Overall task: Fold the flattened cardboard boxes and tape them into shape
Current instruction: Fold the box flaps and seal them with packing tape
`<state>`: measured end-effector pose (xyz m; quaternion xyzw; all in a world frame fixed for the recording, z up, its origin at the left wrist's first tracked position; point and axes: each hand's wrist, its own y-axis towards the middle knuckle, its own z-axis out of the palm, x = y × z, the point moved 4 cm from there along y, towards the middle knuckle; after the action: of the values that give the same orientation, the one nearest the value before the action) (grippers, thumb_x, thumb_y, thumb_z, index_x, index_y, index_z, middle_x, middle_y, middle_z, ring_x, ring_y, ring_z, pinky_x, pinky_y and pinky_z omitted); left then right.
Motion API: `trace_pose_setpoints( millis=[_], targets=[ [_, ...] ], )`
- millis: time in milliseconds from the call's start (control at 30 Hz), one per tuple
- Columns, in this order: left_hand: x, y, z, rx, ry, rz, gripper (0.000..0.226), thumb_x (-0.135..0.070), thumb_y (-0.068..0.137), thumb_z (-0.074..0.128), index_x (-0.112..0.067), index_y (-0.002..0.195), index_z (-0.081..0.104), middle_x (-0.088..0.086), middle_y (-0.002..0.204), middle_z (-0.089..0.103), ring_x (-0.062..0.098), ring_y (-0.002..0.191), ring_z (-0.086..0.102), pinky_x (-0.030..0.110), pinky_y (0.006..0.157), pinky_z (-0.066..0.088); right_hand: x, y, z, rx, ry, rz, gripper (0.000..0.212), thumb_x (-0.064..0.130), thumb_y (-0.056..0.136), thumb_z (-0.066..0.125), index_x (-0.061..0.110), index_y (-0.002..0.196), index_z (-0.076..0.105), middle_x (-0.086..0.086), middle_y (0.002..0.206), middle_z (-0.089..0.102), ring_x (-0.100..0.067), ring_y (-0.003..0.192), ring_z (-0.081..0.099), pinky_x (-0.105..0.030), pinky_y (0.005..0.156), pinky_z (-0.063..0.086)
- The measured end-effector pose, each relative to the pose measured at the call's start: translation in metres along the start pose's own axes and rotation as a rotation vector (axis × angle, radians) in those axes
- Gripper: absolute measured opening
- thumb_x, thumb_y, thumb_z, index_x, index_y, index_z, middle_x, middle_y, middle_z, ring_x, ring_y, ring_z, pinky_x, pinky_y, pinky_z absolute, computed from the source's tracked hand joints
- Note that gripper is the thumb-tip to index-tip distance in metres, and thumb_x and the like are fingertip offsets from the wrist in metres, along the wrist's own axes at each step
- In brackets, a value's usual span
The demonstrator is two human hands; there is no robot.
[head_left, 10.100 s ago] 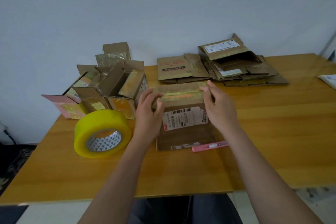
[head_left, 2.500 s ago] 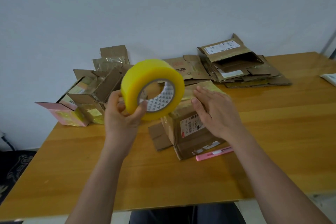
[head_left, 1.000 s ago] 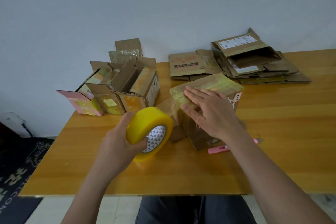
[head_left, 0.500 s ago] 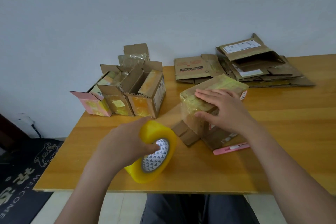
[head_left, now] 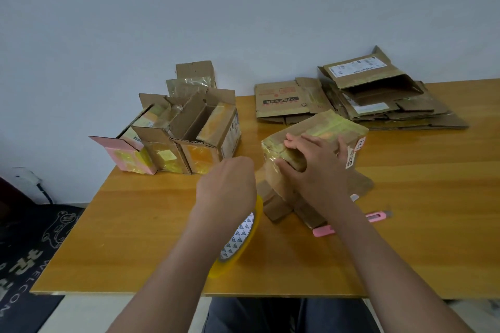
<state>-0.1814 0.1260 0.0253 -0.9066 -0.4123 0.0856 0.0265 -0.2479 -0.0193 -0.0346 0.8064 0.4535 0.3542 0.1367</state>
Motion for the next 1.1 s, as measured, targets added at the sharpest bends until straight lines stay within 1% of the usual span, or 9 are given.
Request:
trace_pose_setpoints(
  millis=[100, 200, 300, 467, 667, 800, 933, 1033, 1100],
  targets=[
    [-0.007, 0.006, 0.008, -0.015, -0.064, -0.008, 0.03, 0.001, 0.093, 0.045, -0.014, 0.117, 0.057, 0.005, 0.111, 0.059, 0.022, 0.098, 0.058, 0.032, 0.074, 0.047, -0.002, 0.001, 0.002, 0.009, 0.061, 0.008, 0.037, 0.042, 0.086, 0.069, 0.026, 0.118, 0.066, 0.012, 0.128, 0.063, -0.012, 0.13, 0.045, -0.047, 0.117, -0.001],
    [0.0, 0.016, 0.011, -0.034, -0.104, 0.015, 0.029, -0.015, 0.098, 0.046, -0.018, 0.124, 0.057, 0.0, 0.117, 0.061, 0.018, 0.098, 0.058, 0.031, 0.074, 0.046, -0.002, 0.001, 0.002, 0.002, 0.072, 0.002, 0.04, 0.042, 0.085, 0.07, 0.027, 0.121, 0.064, 0.011, 0.123, 0.065, -0.011, 0.13, 0.044, -0.045, 0.117, -0.001],
    [0.012, 0.03, 0.007, 0.135, -0.196, 0.082, 0.036, -0.021, 0.096, 0.055, -0.02, 0.133, 0.056, 0.0, 0.128, 0.058, 0.016, 0.111, 0.056, 0.029, 0.089, 0.046, -0.005, 0.002, -0.001, 0.02, 0.112, -0.026, 0.04, 0.041, 0.084, 0.071, 0.027, 0.121, 0.065, 0.013, 0.126, 0.063, -0.01, 0.129, 0.044, -0.045, 0.118, -0.001],
    [0.006, 0.038, 0.008, 0.374, -0.275, 0.197, 0.043, -0.019, 0.093, 0.061, -0.025, 0.135, 0.052, -0.005, 0.123, 0.062, 0.013, 0.115, 0.056, 0.032, 0.1, 0.044, -0.015, 0.013, -0.007, 0.157, 0.185, -0.062, 0.041, 0.042, 0.083, 0.072, 0.029, 0.122, 0.065, 0.02, 0.13, 0.057, -0.003, 0.128, 0.041, -0.041, 0.119, -0.005],
    [0.01, 0.043, 0.009, 0.381, -0.304, 0.208, 0.035, -0.027, 0.09, 0.068, -0.027, 0.118, 0.046, -0.006, 0.115, 0.066, 0.014, 0.106, 0.059, 0.03, 0.085, 0.048, -0.02, 0.012, -0.013, 0.204, 0.199, -0.109, 0.044, 0.052, 0.083, 0.066, 0.034, 0.122, 0.063, 0.033, 0.129, 0.048, 0.009, 0.125, 0.035, -0.037, 0.119, -0.007],
    [0.016, 0.036, 0.003, 0.391, -0.447, 0.233, 0.019, -0.025, 0.091, 0.068, -0.023, 0.109, 0.064, -0.006, 0.108, 0.067, 0.009, 0.102, 0.06, 0.021, 0.081, 0.045, -0.016, 0.012, -0.016, 0.235, 0.22, -0.098, 0.046, 0.058, 0.08, 0.064, 0.036, 0.122, 0.062, 0.032, 0.131, 0.046, 0.003, 0.133, 0.034, -0.032, 0.117, -0.012],
    [0.012, 0.027, 0.007, 0.338, -0.449, 0.297, 0.022, -0.025, 0.092, 0.066, -0.021, 0.114, 0.069, -0.012, 0.108, 0.065, -0.002, 0.099, 0.056, 0.014, 0.08, 0.04, -0.015, 0.001, -0.027, 0.242, 0.345, 0.051, 0.058, 0.075, 0.079, 0.053, 0.046, 0.129, 0.051, 0.012, 0.151, 0.039, -0.014, 0.144, 0.027, -0.041, 0.116, 0.012],
    [0.013, 0.025, 0.009, 0.31, -0.452, 0.325, 0.022, -0.024, 0.092, 0.067, -0.021, 0.113, 0.069, -0.012, 0.108, 0.065, -0.001, 0.1, 0.057, 0.013, 0.079, 0.04, -0.025, -0.02, -0.062, -0.054, 0.493, 0.135, 0.022, 0.044, 0.093, 0.059, 0.03, 0.109, 0.063, 0.015, 0.115, 0.062, -0.003, 0.114, 0.053, -0.032, 0.103, 0.043],
    [0.016, 0.024, 0.008, 0.317, -0.457, 0.329, 0.021, -0.025, 0.092, 0.067, -0.021, 0.112, 0.07, -0.012, 0.107, 0.066, 0.0, 0.1, 0.058, 0.017, 0.086, 0.045, -0.038, -0.034, -0.078, -0.067, 0.351, 0.189, 0.004, 0.022, 0.093, 0.062, 0.023, 0.09, 0.065, 0.012, 0.092, 0.064, 0.001, 0.09, 0.057, -0.018, 0.081, 0.048]
  ],
)
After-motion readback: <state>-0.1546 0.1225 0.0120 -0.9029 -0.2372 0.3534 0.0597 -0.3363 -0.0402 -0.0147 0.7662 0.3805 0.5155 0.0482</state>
